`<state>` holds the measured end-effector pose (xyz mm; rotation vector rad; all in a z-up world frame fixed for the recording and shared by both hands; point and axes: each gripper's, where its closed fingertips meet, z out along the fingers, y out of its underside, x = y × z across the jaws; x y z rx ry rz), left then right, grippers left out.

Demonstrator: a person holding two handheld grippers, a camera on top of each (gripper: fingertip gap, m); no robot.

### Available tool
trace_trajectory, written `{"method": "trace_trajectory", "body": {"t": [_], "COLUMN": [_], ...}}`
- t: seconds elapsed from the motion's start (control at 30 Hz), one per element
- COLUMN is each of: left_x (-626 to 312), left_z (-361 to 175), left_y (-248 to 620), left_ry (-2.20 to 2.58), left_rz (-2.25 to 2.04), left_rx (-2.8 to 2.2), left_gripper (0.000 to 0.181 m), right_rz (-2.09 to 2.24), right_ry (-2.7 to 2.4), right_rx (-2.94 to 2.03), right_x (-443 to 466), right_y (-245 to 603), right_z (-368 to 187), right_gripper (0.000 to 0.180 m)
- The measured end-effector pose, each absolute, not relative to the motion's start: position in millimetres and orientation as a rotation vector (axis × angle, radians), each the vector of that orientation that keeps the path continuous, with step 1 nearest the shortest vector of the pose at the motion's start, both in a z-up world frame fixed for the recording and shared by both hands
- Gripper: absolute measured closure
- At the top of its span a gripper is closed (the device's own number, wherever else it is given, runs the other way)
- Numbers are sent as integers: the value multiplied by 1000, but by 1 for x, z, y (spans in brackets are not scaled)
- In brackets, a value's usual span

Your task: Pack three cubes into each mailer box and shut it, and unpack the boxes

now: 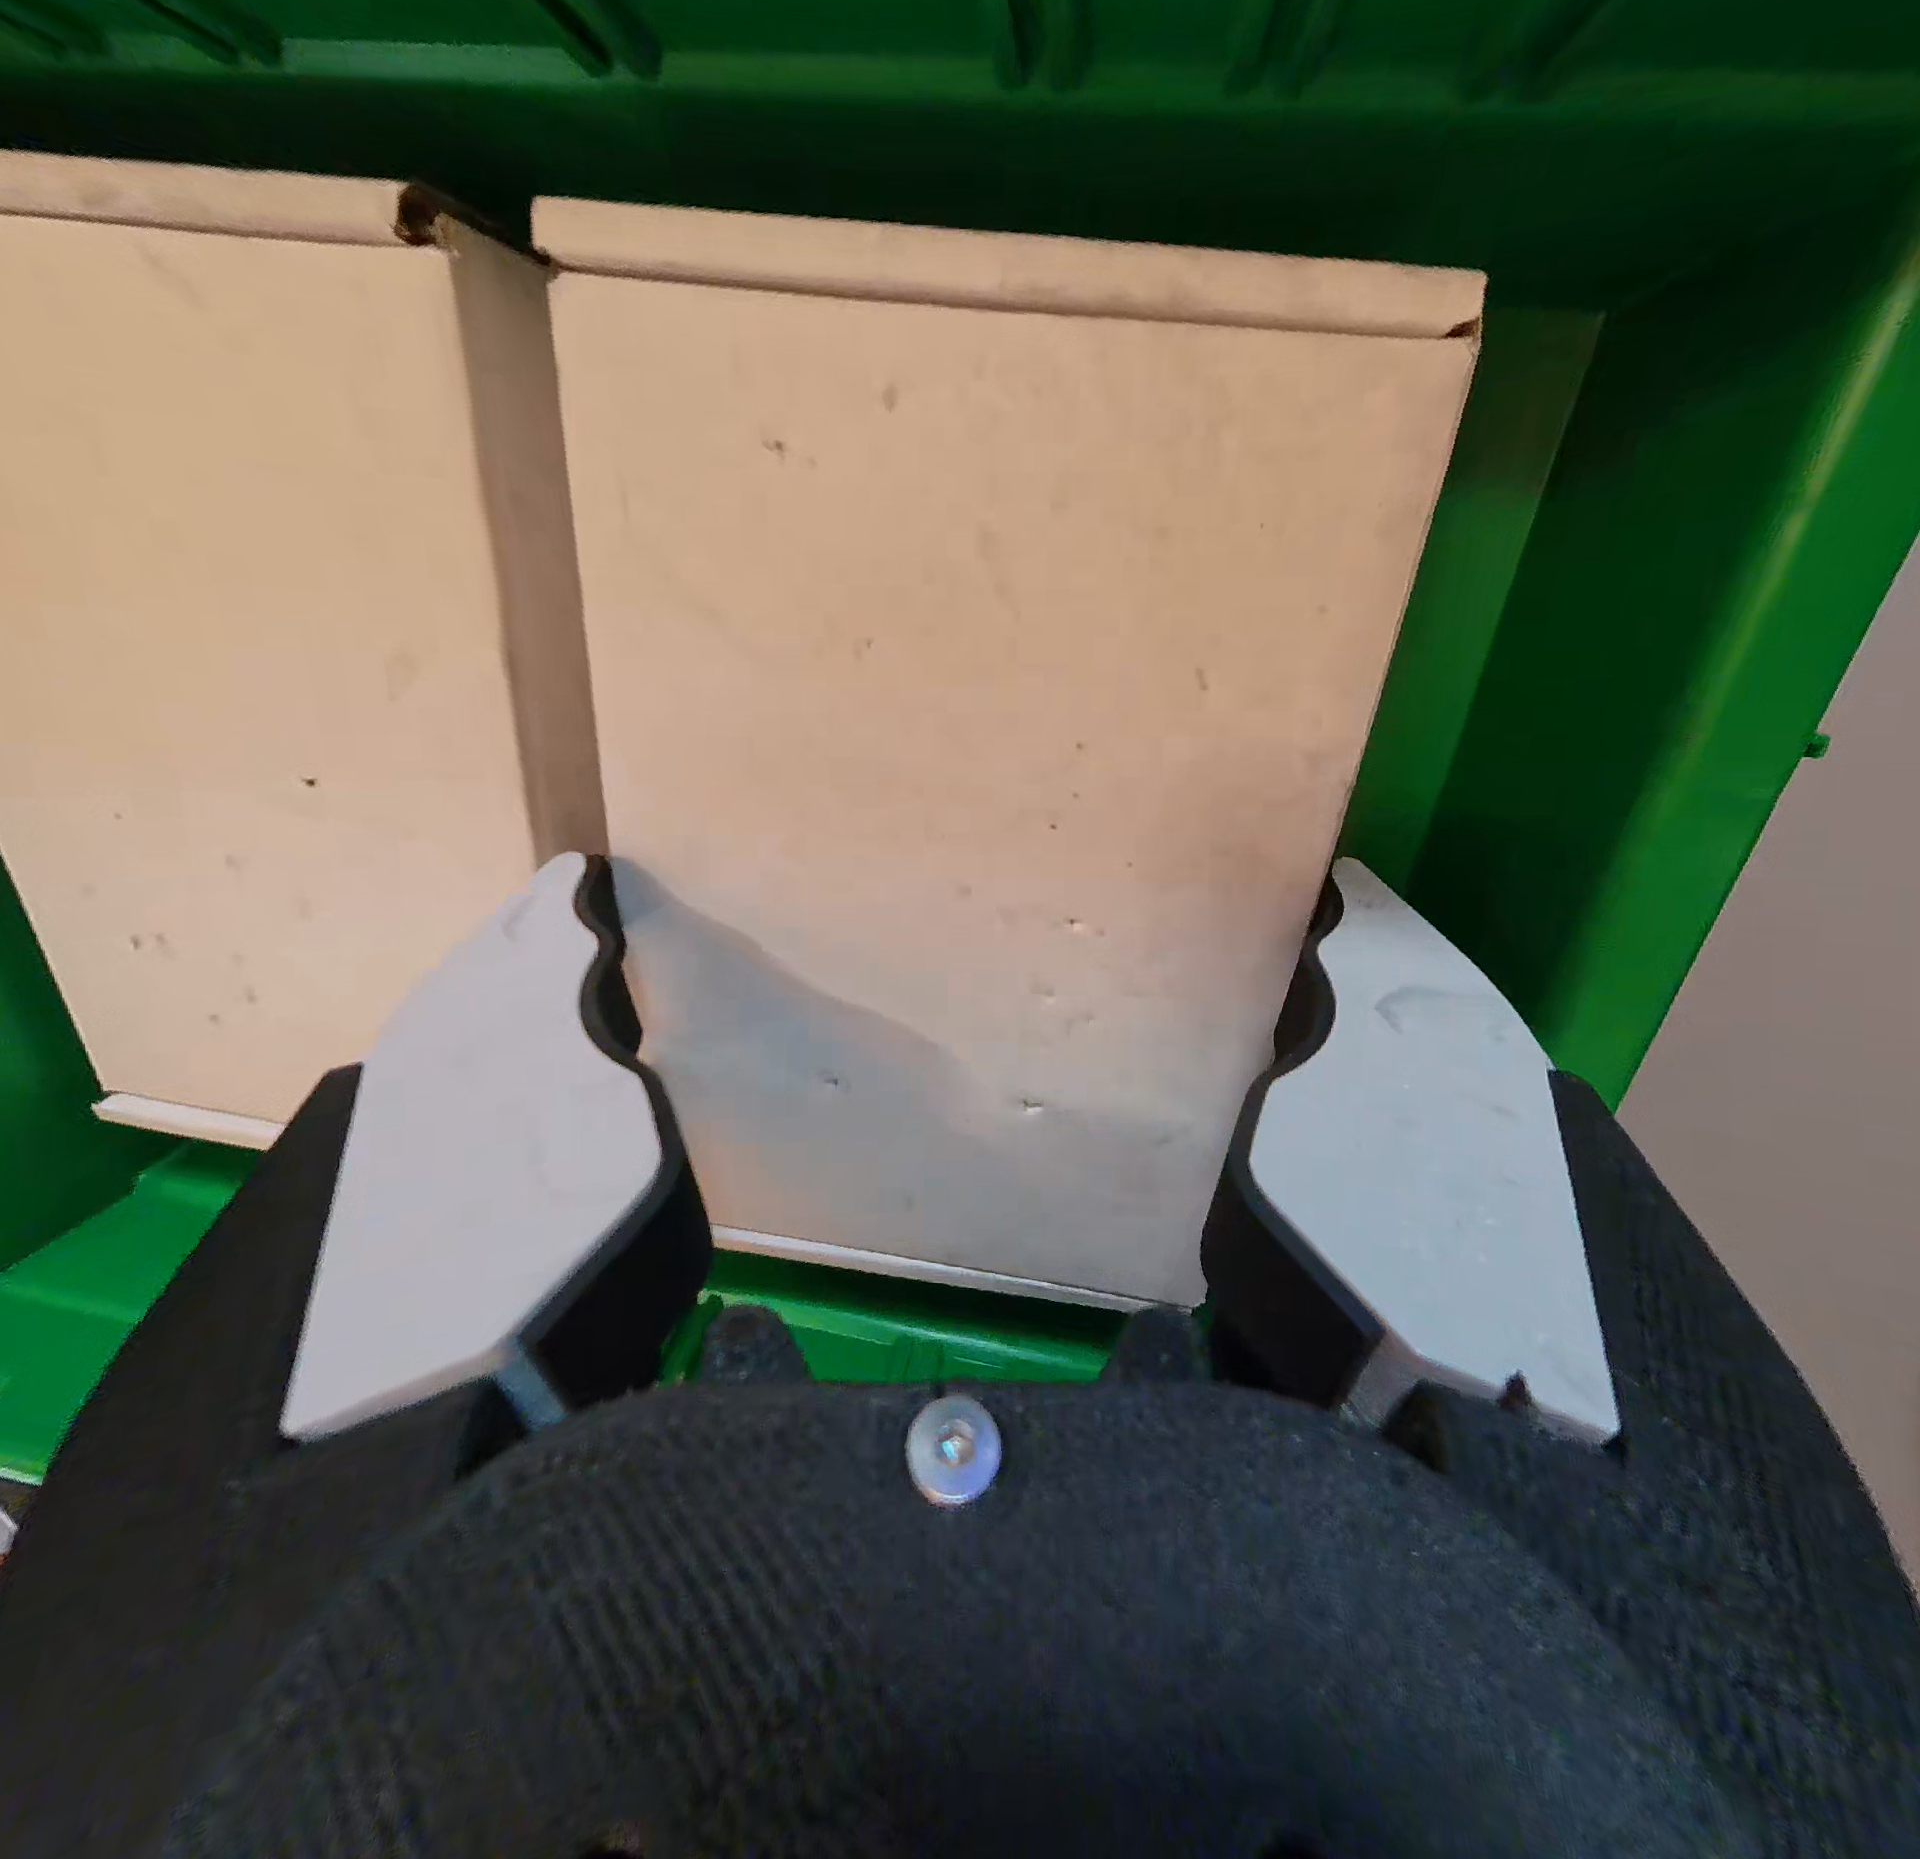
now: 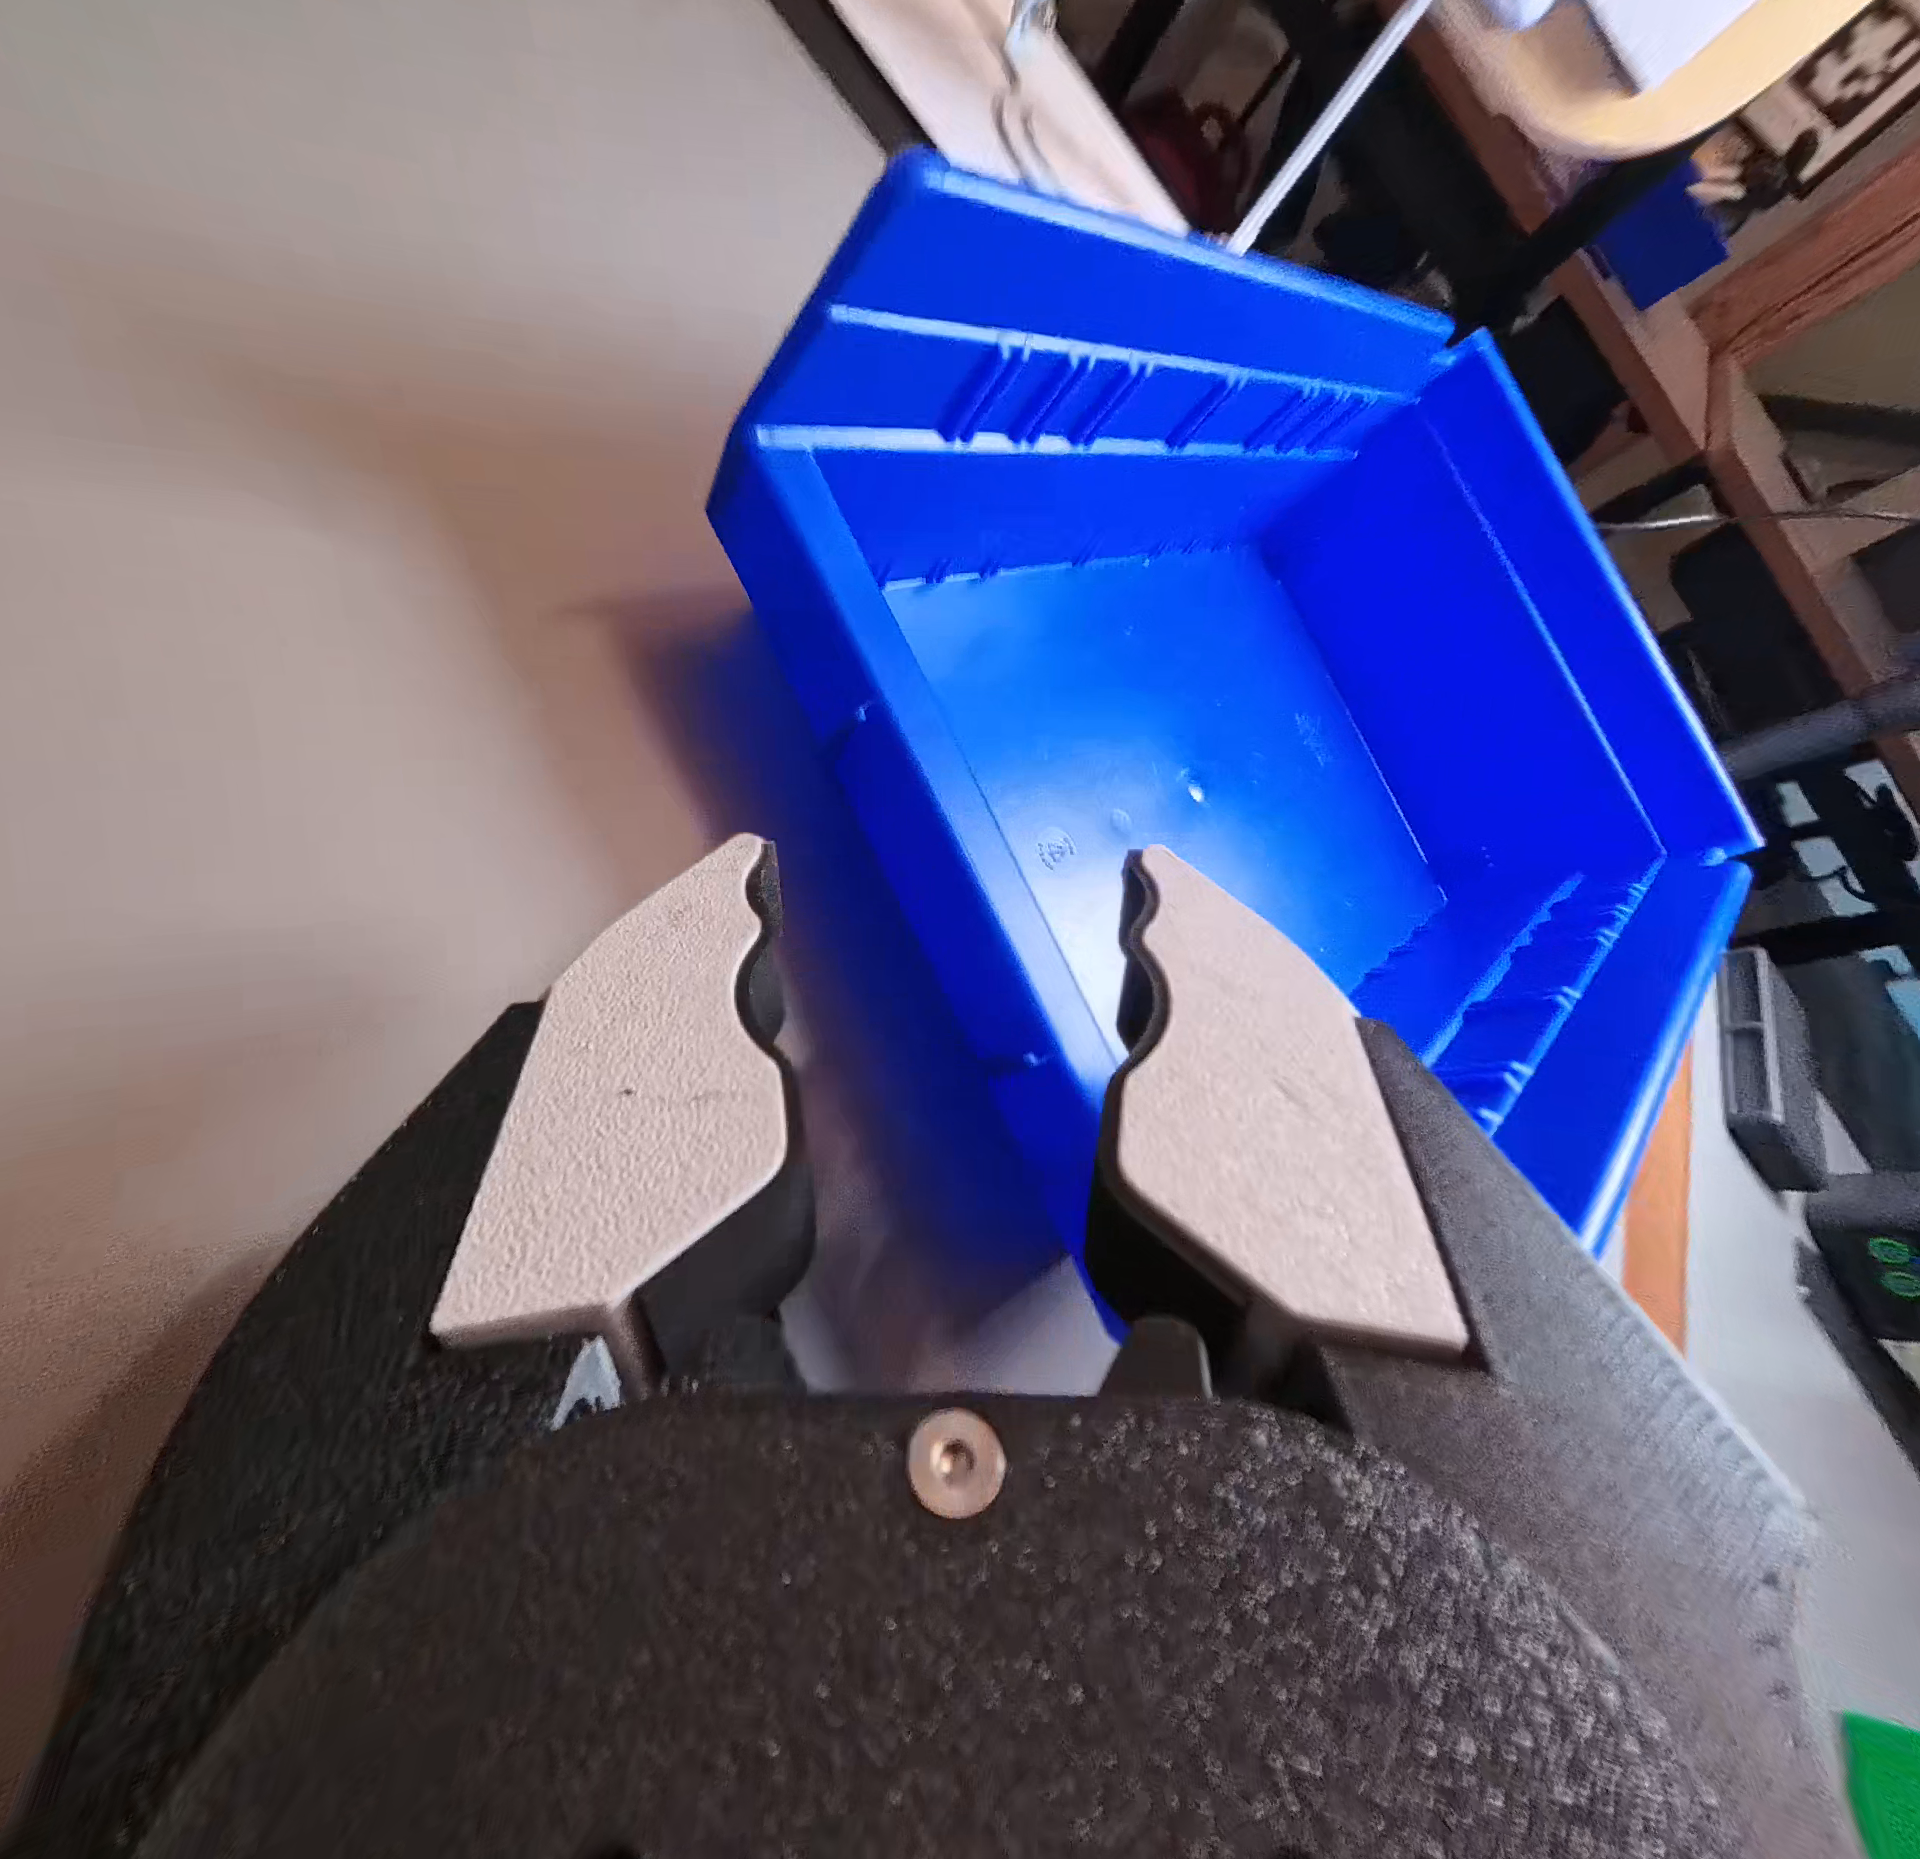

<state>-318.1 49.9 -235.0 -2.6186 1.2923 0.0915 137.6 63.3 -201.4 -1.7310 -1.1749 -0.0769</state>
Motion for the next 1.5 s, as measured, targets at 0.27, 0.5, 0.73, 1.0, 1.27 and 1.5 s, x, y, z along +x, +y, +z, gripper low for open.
{"method": "trace_trajectory", "body": {"t": [0.27, 0.5, 0.73, 1.0, 1.27, 1.5], "left_x": [-325, -310, -246, -131, -53, -24], "left_z": [-218, -154, -108, -114, -161, -199], "left_y": [43, 37, 7, -38, -73, -91], "left_ry": [1255, 1225, 1305, 1506, 1601, 1696], "left_rz": [135, 161, 86, -263, -595, -783], "left_rx": [-2539, -2367, -2244, -2184, -2286, -2308], "left_gripper": [60, 60, 60, 60, 60, 60], "right_rz": [-301, -333, -322, -1, -11, 20], "right_ry": [-1337, -1280, -1147, -1310, -1440, -1595], "right_rx": [-1844, -1892, -1795, -1241, -937, -809], "right_x": [140, 157, 160, 58, 19, 4], "right_y": [94, 115, 123, 25, -44, -81], "right_z": [-231, -231, -209, -136, -142, -171], "right_gripper": [141, 141, 132, 115, 86, 99]}}
